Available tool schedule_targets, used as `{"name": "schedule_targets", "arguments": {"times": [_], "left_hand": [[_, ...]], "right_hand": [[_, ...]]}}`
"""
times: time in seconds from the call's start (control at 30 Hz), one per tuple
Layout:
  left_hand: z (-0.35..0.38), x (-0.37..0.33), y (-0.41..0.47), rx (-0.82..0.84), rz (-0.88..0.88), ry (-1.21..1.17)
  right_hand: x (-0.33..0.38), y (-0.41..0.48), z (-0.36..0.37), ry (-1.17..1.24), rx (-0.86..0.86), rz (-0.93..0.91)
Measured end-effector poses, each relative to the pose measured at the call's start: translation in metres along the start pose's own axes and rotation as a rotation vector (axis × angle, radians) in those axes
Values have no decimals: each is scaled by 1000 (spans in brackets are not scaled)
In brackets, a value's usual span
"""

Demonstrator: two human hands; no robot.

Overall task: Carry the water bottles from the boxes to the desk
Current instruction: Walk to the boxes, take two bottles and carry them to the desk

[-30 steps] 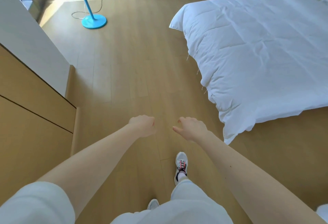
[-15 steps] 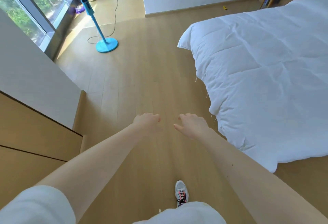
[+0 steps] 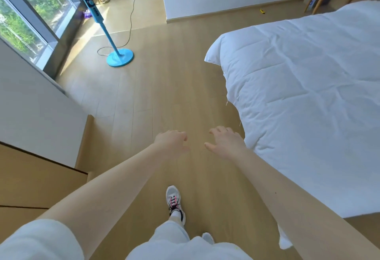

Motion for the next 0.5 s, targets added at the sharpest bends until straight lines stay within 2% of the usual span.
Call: {"name": "schedule_targets", "arguments": {"times": [0.27, 0.5], "left_hand": [[-53, 41, 91, -86, 42, -31], [-100, 119, 183, -137, 61, -77]], "right_hand": [[10, 83, -49, -27, -51, 33], [54, 194, -96, -80, -4, 78]]}}
Point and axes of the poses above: each hand's wrist, its own y-axis towards the middle knuckle, its own z-axis out of the palm, x = y × z, the point moved 4 cm from there along y, towards the middle knuckle, and after that the axes turned 13 degrees about y, right-handed, at the moved point
